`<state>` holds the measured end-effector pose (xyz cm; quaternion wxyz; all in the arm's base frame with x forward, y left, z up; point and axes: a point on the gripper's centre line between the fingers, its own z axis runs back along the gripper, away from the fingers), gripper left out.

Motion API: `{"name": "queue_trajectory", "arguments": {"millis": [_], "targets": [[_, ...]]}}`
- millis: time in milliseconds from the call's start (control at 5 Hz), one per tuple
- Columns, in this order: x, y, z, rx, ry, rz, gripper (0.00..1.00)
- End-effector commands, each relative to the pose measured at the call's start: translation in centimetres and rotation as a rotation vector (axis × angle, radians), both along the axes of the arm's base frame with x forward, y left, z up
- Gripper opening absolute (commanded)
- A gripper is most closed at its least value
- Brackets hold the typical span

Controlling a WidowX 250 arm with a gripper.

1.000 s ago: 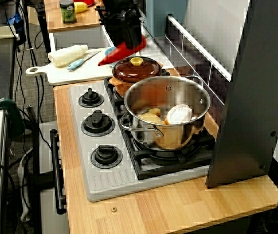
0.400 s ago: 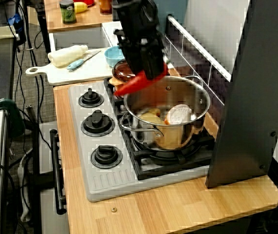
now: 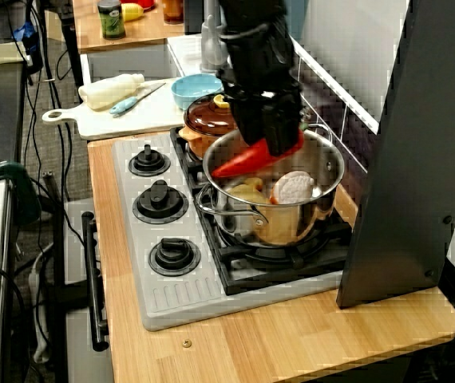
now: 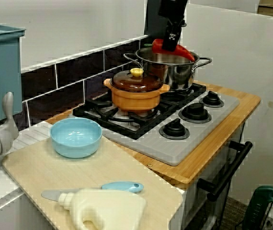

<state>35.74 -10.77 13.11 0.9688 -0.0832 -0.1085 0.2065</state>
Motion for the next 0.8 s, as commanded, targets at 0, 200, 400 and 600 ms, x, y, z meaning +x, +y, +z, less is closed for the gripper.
{"name": "queue_trajectory", "arguments": {"millis": [0, 200, 400, 600], "targets": [[0.26, 0.6, 2.91, -0.01, -0.052, -0.002, 1.0], [0.12, 0.57, 3.22, -0.006, -0.054, -0.005, 1.0], [-0.11, 0.55, 3.28, -0.005, -0.054, -0.01, 1.0], [-0.41, 0.54, 3.18, 0.006, -0.053, -0.022, 1.0]]}}
